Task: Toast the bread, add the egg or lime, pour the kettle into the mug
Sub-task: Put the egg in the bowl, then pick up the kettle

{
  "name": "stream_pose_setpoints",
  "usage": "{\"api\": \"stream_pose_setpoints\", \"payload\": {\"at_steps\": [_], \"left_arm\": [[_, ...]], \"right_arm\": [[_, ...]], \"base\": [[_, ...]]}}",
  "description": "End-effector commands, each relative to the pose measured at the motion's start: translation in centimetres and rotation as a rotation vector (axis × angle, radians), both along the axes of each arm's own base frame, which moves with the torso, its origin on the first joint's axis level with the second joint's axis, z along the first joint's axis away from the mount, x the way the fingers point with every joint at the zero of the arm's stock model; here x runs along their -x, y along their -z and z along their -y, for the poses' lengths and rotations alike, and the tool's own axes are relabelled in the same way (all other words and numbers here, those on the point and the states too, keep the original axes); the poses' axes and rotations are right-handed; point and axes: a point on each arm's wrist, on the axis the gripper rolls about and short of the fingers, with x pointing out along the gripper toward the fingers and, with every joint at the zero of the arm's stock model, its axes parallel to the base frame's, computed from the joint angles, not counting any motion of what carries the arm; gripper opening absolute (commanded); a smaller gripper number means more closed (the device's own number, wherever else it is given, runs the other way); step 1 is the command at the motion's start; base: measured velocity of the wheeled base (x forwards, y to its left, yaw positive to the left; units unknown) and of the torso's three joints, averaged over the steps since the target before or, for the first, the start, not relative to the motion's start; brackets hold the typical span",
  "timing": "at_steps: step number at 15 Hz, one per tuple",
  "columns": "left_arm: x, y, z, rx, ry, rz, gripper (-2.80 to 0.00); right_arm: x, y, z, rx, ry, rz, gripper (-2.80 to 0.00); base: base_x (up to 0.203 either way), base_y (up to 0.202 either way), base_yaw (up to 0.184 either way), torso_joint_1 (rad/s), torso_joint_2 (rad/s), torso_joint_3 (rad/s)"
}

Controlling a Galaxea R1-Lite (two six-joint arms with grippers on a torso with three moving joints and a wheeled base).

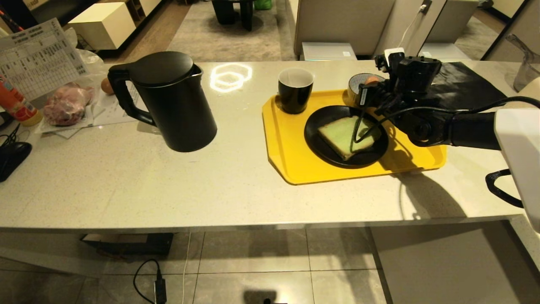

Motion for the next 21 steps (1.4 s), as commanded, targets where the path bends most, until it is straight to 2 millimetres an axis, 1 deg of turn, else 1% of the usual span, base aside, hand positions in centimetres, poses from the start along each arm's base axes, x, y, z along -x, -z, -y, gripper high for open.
{"api": "stream_pose_setpoints", "payload": {"at_steps": [1, 2, 3, 10, 12, 16, 17, 18, 21], "left_arm": [[0.0, 0.0, 0.0, 0.0, 0.0, -0.002, -2.8], [0.0, 0.0, 0.0, 0.0, 0.0, -0.002, -2.8], [0.0, 0.0, 0.0, 0.0, 0.0, -0.002, -2.8], [0.0, 0.0, 0.0, 0.0, -0.002, -0.002, -2.8], [0.0, 0.0, 0.0, 0.0, 0.0, -0.002, -2.8], [0.0, 0.0, 0.0, 0.0, -0.001, -0.002, -2.8], [0.0, 0.0, 0.0, 0.0, 0.0, -0.002, -2.8], [0.0, 0.0, 0.0, 0.0, 0.0, -0.002, -2.8], [0.0, 0.0, 0.0, 0.0, 0.0, -0.002, -2.8]], "right_arm": [[0.0, 0.1, -0.1, 0.001, -0.001, 0.0, -2.8], [0.0, 0.0, -0.1, 0.0, -0.002, 0.002, -2.8], [-0.1, 0.0, -0.1, 0.0, -0.002, 0.003, 0.0], [0.1, -0.4, -0.1, -0.002, -0.003, 0.012, 0.0], [0.5, -1.0, 0.0, -0.007, -0.002, 0.029, 0.0], [1.7, -3.2, 0.4, -0.02, 0.003, 0.081, 0.0], [2.0, -3.7, 0.4, -0.023, 0.004, 0.092, -2.8], [2.2, -4.0, 0.5, -0.027, 0.003, 0.098, -2.8], [4.0, -6.5, 0.9, -0.079, -0.01, 0.147, -2.8]], "base": [[0.0, 0.0, 0.0, 0.0, 0.0, 0.0], [0.0, 0.0, 0.0, 0.0, 0.0, 0.0], [0.0, 0.0, 0.0, 0.0, 0.0, 0.0], [0.0, 0.0, 0.0, 0.0, 0.0, 0.0], [0.0, 0.0, 0.0, 0.0, 0.0, 0.0], [0.0, 0.0, 0.0, 0.0, 0.0, 0.0], [0.0, 0.0, 0.0, 0.0, 0.0, 0.0], [0.0, 0.0, 0.0, 0.0, 0.0, 0.0], [0.0, 0.0, 0.0, 0.0, 0.0, 0.0]]}}
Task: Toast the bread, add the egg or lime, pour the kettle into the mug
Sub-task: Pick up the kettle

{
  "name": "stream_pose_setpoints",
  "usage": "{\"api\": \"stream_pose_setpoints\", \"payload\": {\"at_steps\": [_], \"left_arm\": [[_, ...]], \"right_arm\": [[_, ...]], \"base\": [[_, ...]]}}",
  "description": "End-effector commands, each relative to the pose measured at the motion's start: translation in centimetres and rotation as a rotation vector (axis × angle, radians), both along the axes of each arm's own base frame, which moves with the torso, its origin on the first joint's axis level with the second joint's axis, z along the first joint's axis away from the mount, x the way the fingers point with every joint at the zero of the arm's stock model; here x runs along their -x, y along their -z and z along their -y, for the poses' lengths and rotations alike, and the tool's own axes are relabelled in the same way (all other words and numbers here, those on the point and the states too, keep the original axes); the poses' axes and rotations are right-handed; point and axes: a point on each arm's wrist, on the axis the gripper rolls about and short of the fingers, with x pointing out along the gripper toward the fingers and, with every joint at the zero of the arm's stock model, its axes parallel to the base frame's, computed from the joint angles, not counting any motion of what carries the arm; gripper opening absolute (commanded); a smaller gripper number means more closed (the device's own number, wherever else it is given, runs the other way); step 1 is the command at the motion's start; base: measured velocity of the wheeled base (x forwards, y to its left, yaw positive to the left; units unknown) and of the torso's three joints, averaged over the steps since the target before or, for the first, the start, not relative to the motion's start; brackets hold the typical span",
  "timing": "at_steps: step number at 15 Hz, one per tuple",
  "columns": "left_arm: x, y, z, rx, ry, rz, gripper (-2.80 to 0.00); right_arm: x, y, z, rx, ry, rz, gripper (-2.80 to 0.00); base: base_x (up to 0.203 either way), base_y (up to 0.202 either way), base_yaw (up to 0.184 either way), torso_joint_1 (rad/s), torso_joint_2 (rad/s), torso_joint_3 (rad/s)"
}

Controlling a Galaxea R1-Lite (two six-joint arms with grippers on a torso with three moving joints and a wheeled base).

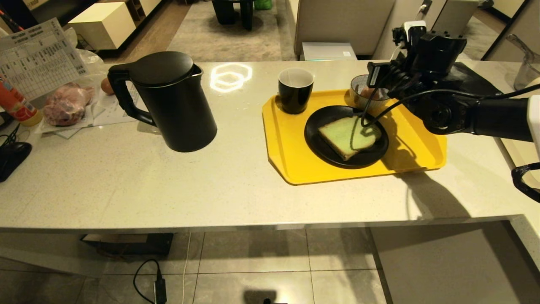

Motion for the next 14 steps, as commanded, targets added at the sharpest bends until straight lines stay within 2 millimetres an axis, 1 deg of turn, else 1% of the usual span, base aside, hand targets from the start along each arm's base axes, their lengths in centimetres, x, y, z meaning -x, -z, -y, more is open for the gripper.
{"api": "stream_pose_setpoints", "payload": {"at_steps": [1, 2, 3, 5, 6, 7, 9, 11, 13, 14], "left_arm": [[0.0, 0.0, 0.0, 0.0, -0.002, -0.001, -2.8], [0.0, 0.0, 0.0, 0.0, 0.0, -0.001, -2.8], [0.0, 0.0, 0.0, 0.0, -0.001, -0.001, -2.8], [0.0, 0.0, 0.0, 0.0, 0.0, -0.001, -2.8], [0.0, 0.0, 0.0, 0.0, 0.0, -0.001, -2.8], [0.0, 0.0, 0.0, 0.0, -0.003, -0.001, -2.8], [0.0, 0.0, 0.0, 0.0, 0.0, -0.001, -2.8], [0.0, 0.0, 0.0, 0.0, 0.0, -0.001, -2.8], [0.0, 0.0, 0.0, 0.0, -0.002, -0.001, -2.8], [0.0, 0.0, 0.0, 0.0, -0.001, -0.001, -2.8]], "right_arm": [[2.4, -2.8, 0.5, -0.038, -0.029, 0.047, -2.8], [3.6, -3.2, 0.7, -0.041, -0.073, 0.039, -2.8], [5.4, -3.7, 1.3, -0.031, -0.127, 0.026, -2.8], [9.4, -4.7, 2.7, -0.005, -0.228, 0.008, -2.8], [11.2, -4.7, 3.2, 0.004, -0.251, -0.004, -2.8], [13.2, -4.5, 4.0, 0.008, -0.256, -0.022, -2.8], [17.9, -3.6, 5.9, 0.009, -0.251, -0.056, -2.8], [23.4, -2.3, 7.5, -0.001, -0.253, -0.073, -2.8], [29.1, -1.0, 8.3, -0.024, -0.253, -0.048, -2.8], [31.8, 0.0, 8.5, -0.029, -0.254, -0.036, -2.8]], "base": [[0.0, 0.0, 0.0, 0.0, 0.0, 0.0], [0.0, 0.0, 0.0, 0.0, 0.0, 0.0], [0.0, 0.0, 0.0, 0.0, 0.0, 0.0], [0.0, 0.0, 0.0, 0.0, 0.0, 0.0], [0.0, 0.0, 0.0, 0.0, 0.0, 0.0], [0.0, 0.0, 0.0, 0.0, 0.0, 0.0], [0.0, 0.0, 0.0, 0.0, 0.0, 0.0], [0.0, 0.0, 0.0, 0.0, 0.0, 0.0], [0.0, 0.0, 0.0, 0.0, 0.0, 0.0], [0.0, 0.0, 0.0, 0.0, 0.0, 0.0]]}}
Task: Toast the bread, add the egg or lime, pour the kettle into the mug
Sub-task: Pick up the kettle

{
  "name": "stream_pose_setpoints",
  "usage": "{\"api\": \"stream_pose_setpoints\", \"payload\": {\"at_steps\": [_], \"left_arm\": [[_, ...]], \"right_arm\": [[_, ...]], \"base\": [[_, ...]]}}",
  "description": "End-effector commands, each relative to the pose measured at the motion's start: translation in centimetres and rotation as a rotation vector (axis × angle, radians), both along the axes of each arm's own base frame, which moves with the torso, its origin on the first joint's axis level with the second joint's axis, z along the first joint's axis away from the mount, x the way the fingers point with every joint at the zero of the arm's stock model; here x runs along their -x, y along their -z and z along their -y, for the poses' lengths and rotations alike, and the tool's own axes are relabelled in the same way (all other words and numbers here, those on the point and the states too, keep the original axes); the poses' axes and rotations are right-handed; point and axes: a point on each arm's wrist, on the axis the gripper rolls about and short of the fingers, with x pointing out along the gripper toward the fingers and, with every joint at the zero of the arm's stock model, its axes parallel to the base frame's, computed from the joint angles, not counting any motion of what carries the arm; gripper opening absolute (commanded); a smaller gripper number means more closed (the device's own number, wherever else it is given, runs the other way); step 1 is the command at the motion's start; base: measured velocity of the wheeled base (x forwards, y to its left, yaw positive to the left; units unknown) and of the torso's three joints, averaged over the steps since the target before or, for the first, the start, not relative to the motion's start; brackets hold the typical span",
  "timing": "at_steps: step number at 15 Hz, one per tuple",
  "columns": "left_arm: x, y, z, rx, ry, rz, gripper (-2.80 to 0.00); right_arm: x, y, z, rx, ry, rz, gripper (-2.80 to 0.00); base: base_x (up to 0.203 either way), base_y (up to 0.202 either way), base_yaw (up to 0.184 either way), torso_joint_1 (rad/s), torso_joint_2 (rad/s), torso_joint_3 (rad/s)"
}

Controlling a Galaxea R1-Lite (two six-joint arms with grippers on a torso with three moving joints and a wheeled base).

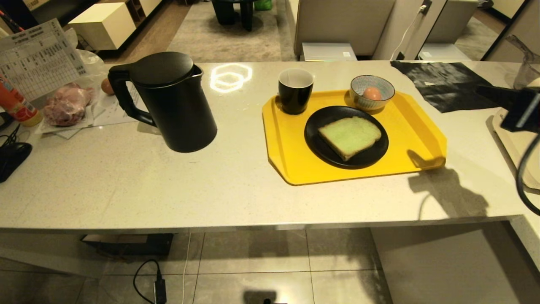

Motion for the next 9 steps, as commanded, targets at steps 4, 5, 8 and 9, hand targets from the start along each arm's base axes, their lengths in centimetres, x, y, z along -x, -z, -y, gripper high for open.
{"api": "stream_pose_setpoints", "payload": {"at_steps": [4, 5, 8, 9], "left_arm": [[0.0, 0.0, 0.0, 0.0, 0.0, -0.001, -2.8], [0.0, 0.0, 0.0, 0.0, 0.0, -0.001, -2.8], [0.0, 0.0, 0.0, 0.0, -0.001, -0.001, -2.8], [0.0, 0.0, 0.0, 0.0, 0.0, -0.001, -2.8]], "right_arm": [[16.1, 5.4, 0.9, -0.004, 0.019, 0.13, -2.8], [17.7, 7.3, 0.9, -0.001, 0.018, 0.111, -2.8], [20.1, 14.8, 1.1, 0.024, 0.07, 0.009, -2.8], [20.3, 17.2, 1.2, 0.035, 0.1, -0.033, -2.8]], "base": [[0.0, 0.0, 0.0, 0.0, 0.0, 0.0], [0.0, 0.0, 0.0, 0.0, 0.0, 0.0], [0.0, 0.0, 0.0, 0.0, 0.0, 0.0], [0.0, 0.0, 0.0, 0.0, 0.0, 0.0]]}}
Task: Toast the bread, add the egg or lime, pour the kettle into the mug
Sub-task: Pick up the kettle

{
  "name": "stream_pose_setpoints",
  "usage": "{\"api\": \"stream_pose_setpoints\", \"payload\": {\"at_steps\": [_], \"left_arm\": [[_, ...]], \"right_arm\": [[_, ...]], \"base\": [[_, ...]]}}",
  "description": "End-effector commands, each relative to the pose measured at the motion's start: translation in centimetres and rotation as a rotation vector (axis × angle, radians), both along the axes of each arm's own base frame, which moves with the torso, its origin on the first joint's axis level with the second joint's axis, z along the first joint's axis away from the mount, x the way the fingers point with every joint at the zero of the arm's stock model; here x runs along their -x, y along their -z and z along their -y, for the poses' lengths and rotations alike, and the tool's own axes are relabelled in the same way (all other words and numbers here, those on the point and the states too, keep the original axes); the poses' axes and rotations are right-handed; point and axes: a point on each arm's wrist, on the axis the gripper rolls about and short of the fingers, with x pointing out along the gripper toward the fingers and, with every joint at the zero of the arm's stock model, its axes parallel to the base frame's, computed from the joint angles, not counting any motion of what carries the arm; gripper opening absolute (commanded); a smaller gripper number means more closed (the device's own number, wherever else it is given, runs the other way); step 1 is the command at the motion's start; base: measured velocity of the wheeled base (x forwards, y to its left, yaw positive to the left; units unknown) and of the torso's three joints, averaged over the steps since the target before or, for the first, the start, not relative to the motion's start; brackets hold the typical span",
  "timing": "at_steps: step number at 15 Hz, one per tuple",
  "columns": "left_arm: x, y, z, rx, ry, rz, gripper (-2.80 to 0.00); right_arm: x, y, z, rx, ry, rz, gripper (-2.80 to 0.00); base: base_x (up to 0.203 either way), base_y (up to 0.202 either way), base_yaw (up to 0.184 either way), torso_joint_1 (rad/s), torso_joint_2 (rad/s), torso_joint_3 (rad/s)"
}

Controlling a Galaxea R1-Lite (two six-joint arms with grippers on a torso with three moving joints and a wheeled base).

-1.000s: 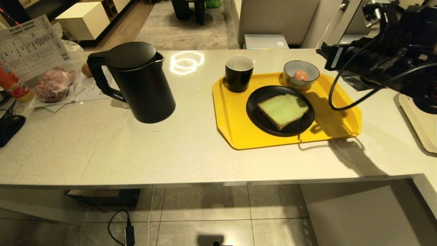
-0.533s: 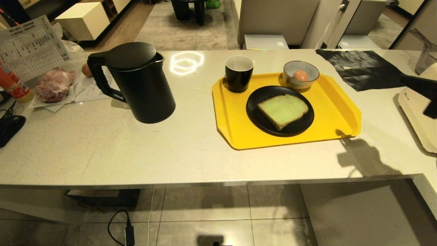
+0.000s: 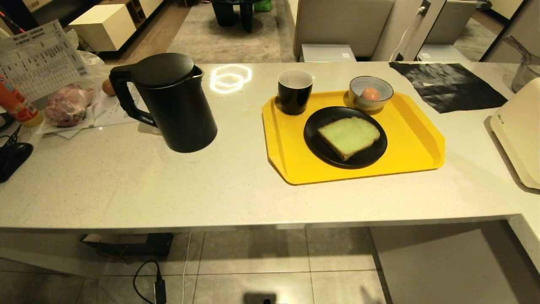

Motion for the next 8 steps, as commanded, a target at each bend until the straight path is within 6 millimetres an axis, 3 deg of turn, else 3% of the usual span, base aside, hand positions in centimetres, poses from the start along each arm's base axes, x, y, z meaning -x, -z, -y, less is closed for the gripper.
{"api": "stream_pose_setpoints", "payload": {"at_steps": [1, 4, 8], "left_arm": [[0.0, 0.0, 0.0, 0.0, 0.0, -0.001, -2.8], [0.0, 0.0, 0.0, 0.0, 0.0, -0.001, -2.8], [0.0, 0.0, 0.0, 0.0, 0.0, -0.001, -2.8]], "right_arm": [[2.1, 5.1, 0.2, 0.011, 0.051, 0.036, -2.8], [3.3, 8.1, 0.3, 0.04, 0.121, 0.049, -2.8], [3.4, 8.8, 0.3, 0.069, 0.15, 0.041, -2.8]], "base": [[0.0, 0.0, 0.0, 0.0, 0.0, 0.0], [0.0, 0.0, 0.0, 0.0, 0.0, 0.0], [0.0, 0.0, 0.0, 0.0, 0.0, 0.0]]}}
